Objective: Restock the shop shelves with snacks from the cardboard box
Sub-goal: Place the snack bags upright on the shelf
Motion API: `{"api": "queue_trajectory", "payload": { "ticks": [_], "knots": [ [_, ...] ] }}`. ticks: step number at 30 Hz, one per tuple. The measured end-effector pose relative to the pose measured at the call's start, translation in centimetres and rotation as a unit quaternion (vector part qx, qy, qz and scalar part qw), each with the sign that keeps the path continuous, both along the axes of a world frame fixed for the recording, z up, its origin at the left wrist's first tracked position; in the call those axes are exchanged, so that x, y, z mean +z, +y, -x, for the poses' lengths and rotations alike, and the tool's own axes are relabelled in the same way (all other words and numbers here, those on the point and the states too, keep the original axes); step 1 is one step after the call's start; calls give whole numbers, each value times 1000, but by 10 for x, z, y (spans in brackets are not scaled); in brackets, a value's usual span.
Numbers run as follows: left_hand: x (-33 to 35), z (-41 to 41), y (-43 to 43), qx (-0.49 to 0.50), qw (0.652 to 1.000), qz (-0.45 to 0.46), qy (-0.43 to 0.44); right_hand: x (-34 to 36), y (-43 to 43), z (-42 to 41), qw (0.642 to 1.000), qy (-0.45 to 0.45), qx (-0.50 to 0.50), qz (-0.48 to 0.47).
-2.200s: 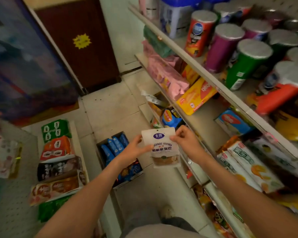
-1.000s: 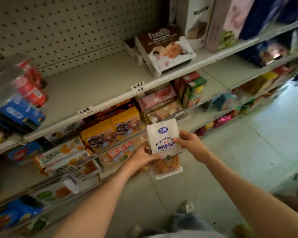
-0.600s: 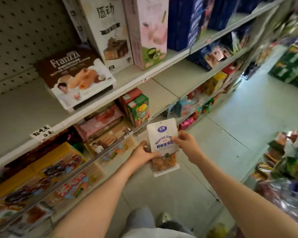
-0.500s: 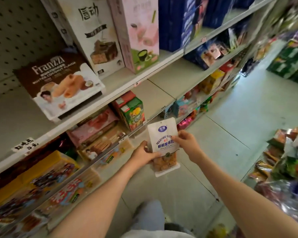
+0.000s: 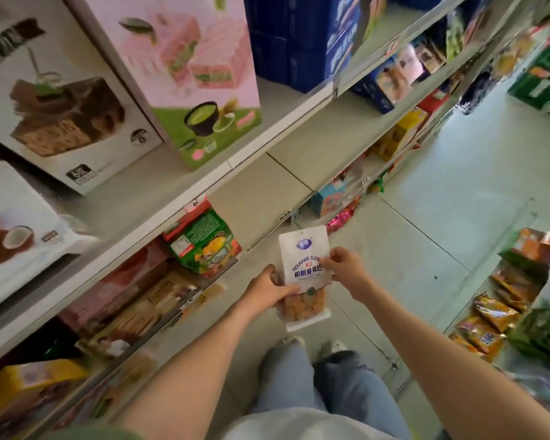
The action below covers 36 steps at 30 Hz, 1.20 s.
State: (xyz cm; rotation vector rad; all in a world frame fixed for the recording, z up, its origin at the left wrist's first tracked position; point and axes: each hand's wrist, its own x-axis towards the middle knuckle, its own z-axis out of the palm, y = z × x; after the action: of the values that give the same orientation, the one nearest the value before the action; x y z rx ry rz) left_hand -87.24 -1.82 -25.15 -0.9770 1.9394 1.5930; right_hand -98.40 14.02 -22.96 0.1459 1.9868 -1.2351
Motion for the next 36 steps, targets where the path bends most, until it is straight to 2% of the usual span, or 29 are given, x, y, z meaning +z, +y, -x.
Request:
{"api": "queue_trajectory", "payload": {
  "ticks": [8, 11, 15, 18, 21, 24, 28, 36],
  "knots": [
    [-42, 23, -1, 74, 994, -45, -73, -60, -14, 30, 984, -61, 161, -52],
    [-75, 35, 0, 98, 993, -40, -57, -100, -21, 44, 988, -41, 140, -45],
    [-121, 59, -9, 138, 990, -26, 5, -154, -36, 70, 990, 56, 125, -39],
    [-150, 76, -22, 154, 986, -10, 55, -183, -49, 84, 992, 75, 97, 26],
    [-160, 88, -32, 181, 979, 5, 97, -195, -65, 91, 989, 74, 86, 92],
    [-170, 95, -40, 211, 969, 19, 130, -202, -81, 93, 984, 107, 77, 117],
    [-171, 95, -45, 219, 964, 20, 147, -202, -91, 97, 979, 108, 58, 165],
    [-168, 94, -53, 256, 946, 80, 182, -188, -97, 102, 962, 164, 90, 200]
  ]
}}
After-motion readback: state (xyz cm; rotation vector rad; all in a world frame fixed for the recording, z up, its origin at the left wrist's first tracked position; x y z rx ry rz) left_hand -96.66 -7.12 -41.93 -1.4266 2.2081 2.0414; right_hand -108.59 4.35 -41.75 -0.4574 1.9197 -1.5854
